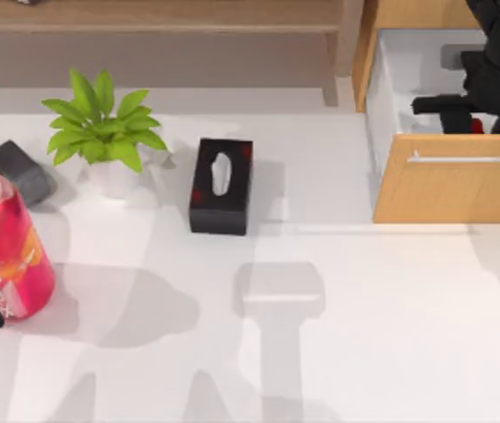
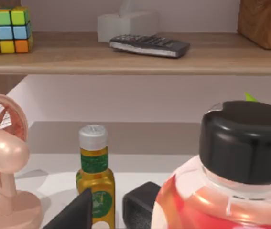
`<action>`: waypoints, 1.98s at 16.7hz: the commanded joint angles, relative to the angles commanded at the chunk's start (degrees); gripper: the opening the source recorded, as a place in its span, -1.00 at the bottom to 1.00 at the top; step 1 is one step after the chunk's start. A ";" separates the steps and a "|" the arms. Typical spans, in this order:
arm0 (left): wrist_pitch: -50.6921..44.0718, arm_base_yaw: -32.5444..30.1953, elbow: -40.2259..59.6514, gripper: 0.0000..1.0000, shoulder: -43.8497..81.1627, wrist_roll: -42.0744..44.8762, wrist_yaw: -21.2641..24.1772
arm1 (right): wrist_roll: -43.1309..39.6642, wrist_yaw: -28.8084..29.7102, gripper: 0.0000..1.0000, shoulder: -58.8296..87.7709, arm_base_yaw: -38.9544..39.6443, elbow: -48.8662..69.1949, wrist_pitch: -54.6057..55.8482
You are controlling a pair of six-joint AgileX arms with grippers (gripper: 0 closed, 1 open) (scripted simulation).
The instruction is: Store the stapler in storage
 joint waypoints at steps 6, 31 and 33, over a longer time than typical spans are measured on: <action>0.00 0.00 0.00 1.00 0.00 0.00 0.00 | 0.00 0.00 0.21 0.00 0.00 0.00 0.00; 0.00 0.00 0.00 1.00 0.00 0.00 0.00 | -16.49 2.88 1.00 -20.80 2.24 -20.21 28.64; 0.00 0.00 0.00 1.00 0.00 0.00 0.00 | -22.43 3.37 1.00 -25.84 4.63 -27.64 39.99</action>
